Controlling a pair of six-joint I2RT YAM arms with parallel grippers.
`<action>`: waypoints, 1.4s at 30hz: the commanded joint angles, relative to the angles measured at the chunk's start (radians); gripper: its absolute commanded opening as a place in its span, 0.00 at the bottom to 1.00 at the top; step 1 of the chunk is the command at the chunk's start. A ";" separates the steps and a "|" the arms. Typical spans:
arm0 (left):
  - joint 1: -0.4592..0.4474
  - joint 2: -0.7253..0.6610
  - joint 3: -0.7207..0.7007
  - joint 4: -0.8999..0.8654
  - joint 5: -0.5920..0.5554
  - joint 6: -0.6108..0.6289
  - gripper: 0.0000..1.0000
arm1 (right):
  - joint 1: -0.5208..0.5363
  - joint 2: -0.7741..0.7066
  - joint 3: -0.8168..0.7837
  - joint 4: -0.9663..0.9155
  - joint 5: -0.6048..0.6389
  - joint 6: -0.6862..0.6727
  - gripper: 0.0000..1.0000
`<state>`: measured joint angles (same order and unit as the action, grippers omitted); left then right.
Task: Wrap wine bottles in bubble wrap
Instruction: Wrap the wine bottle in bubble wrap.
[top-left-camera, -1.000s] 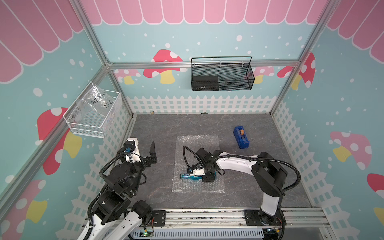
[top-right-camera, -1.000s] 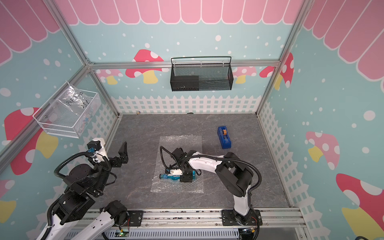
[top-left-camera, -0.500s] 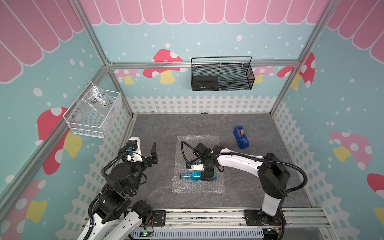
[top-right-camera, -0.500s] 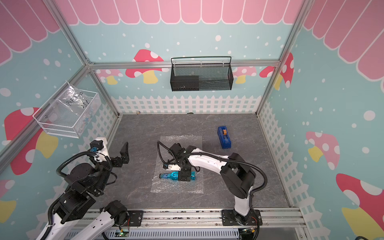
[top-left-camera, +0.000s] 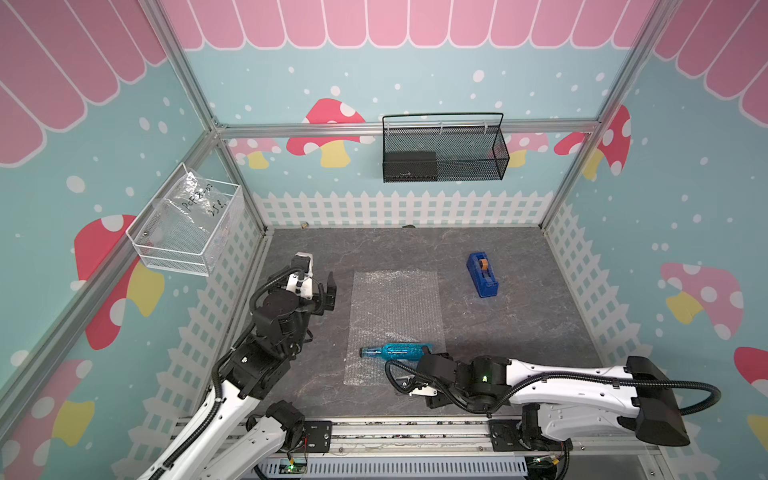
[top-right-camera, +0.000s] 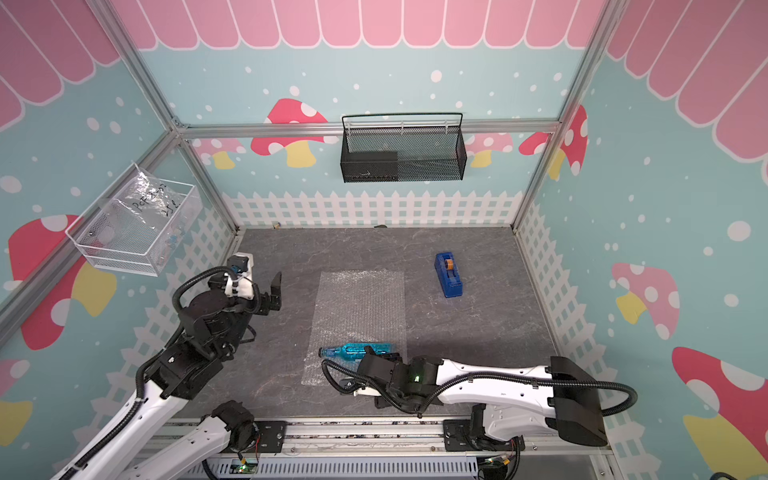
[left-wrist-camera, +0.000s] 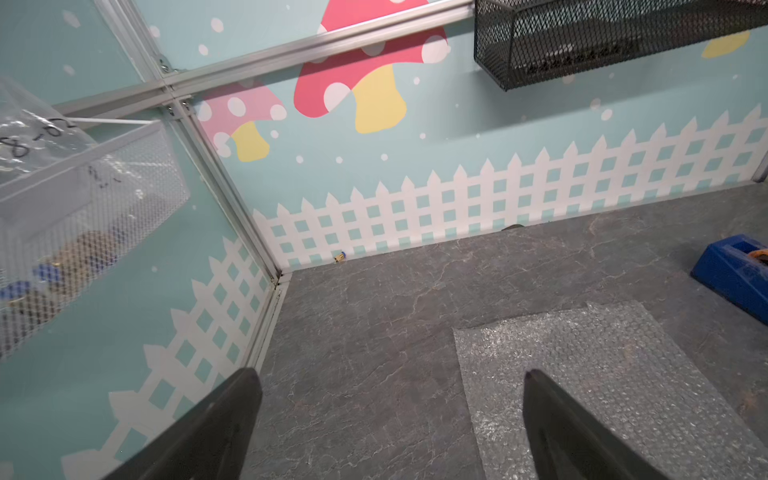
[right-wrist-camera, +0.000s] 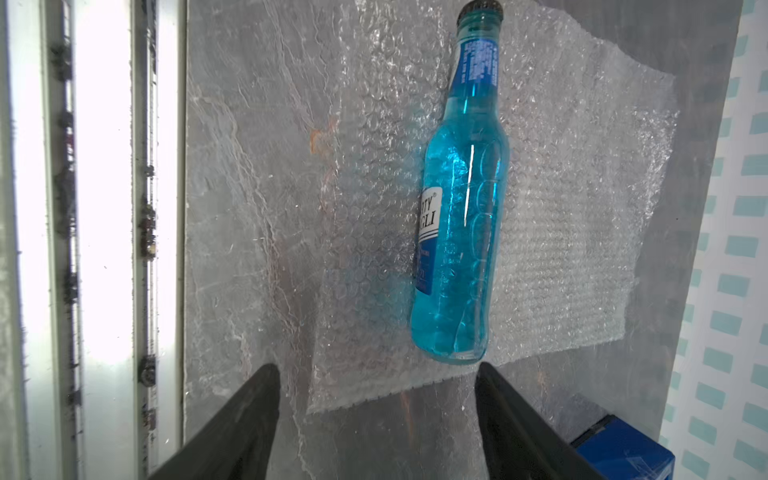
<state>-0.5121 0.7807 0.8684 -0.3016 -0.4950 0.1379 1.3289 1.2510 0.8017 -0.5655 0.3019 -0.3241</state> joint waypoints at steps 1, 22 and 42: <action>0.013 0.072 0.089 0.026 0.048 -0.008 1.00 | 0.012 0.084 -0.004 0.116 -0.001 0.019 0.72; 0.086 0.126 0.087 0.069 0.126 -0.050 1.00 | -0.006 0.252 -0.143 0.353 -0.014 0.040 0.42; 0.073 0.102 -0.031 0.021 0.498 0.167 1.00 | -0.114 0.107 -0.098 0.337 -0.049 -0.157 0.00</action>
<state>-0.4320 0.9131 0.8845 -0.2440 -0.1699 0.1947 1.2324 1.3861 0.6781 -0.2096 0.2871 -0.4053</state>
